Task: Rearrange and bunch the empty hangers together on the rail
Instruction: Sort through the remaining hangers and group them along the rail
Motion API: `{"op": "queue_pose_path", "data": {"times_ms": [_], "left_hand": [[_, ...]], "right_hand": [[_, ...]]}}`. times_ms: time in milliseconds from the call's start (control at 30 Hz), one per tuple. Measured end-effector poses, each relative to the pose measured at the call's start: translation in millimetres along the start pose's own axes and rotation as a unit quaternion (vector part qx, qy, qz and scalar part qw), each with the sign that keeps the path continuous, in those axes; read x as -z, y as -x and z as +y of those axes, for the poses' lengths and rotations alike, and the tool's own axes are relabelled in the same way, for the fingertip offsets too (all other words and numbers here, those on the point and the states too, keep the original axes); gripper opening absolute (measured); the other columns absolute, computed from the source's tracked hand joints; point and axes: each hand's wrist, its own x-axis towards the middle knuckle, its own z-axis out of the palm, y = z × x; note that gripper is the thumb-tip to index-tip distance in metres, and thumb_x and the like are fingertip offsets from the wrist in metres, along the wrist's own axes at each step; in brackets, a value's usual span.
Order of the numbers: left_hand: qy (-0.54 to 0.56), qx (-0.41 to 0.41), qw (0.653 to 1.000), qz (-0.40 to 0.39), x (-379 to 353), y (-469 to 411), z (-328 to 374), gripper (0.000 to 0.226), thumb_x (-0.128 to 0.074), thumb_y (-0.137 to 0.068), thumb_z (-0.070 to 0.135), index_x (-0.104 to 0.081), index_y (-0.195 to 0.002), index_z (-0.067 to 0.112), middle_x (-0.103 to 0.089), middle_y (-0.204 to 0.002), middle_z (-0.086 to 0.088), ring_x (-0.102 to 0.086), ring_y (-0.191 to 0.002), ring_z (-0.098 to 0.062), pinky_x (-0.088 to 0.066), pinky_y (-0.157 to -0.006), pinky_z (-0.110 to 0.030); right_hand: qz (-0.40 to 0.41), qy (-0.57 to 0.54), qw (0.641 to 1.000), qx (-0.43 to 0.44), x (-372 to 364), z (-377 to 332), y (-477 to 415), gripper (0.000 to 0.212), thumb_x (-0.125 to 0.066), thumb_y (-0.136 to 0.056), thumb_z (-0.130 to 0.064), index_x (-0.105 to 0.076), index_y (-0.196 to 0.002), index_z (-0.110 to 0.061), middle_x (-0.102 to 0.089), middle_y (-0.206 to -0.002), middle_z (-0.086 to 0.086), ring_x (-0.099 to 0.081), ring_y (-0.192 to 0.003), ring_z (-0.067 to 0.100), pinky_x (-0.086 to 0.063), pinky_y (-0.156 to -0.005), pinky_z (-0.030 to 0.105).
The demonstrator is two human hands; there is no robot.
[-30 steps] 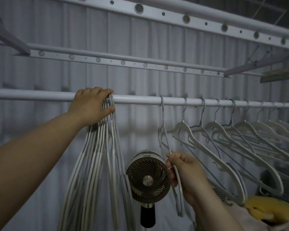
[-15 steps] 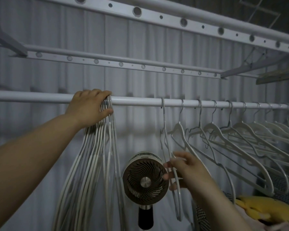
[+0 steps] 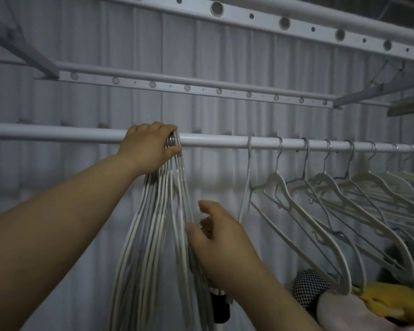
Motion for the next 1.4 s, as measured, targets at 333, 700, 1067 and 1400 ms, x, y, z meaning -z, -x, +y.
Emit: {"op": "queue_pose_path", "data": {"times_ms": [333,700,1067,1400], "left_hand": [[-0.016,-0.006,1.000,0.013,-6.3,-0.9,-4.1,0.055,-0.048,-0.089,0.044,-0.037,-0.137,0.021,-0.046,-0.138,-0.005,-0.043,-0.124,-0.028,-0.027,-0.106,-0.038],[-0.012,0.000,1.000,0.026,-6.0,1.3,-8.0,0.055,-0.050,-0.088,0.043,-0.038,-0.136,0.020,-0.048,-0.137,-0.005,-0.044,-0.123,-0.028,-0.029,-0.103,-0.036],[-0.011,0.002,1.000,0.027,-5.7,2.3,-8.1,0.052,-0.052,-0.088,0.040,-0.040,-0.135,0.019,-0.050,-0.135,-0.006,-0.046,-0.121,-0.028,-0.030,-0.103,-0.038],[-0.018,0.000,1.000,0.017,-3.7,2.8,-5.3,0.055,-0.050,-0.089,0.041,-0.036,-0.137,0.020,-0.046,-0.138,-0.006,-0.043,-0.124,-0.029,-0.028,-0.104,-0.037]], "right_hand": [[-0.072,-0.176,0.973,-0.132,-16.4,21.7,-8.3,0.039,-0.047,-0.092,-0.014,-0.042,-0.053,-0.013,-0.041,-0.047,0.002,-0.036,-0.035,0.010,-0.030,-0.038,0.017],[-0.010,-0.266,0.949,-0.170,-10.1,37.8,-9.7,0.031,-0.044,-0.090,-0.005,-0.056,-0.062,-0.013,-0.049,-0.031,-0.004,-0.041,-0.034,0.006,-0.034,-0.040,0.014],[0.044,-0.256,0.947,-0.188,6.1,45.6,-7.7,0.036,-0.045,-0.090,-0.008,-0.054,-0.056,-0.013,-0.046,-0.030,-0.005,-0.040,-0.026,0.001,-0.031,-0.033,0.012],[0.033,-0.255,0.947,-0.192,17.1,42.4,-2.9,0.034,-0.045,-0.091,-0.006,-0.056,-0.060,-0.012,-0.051,-0.039,-0.004,-0.044,-0.030,0.004,-0.038,-0.035,0.014]]}}
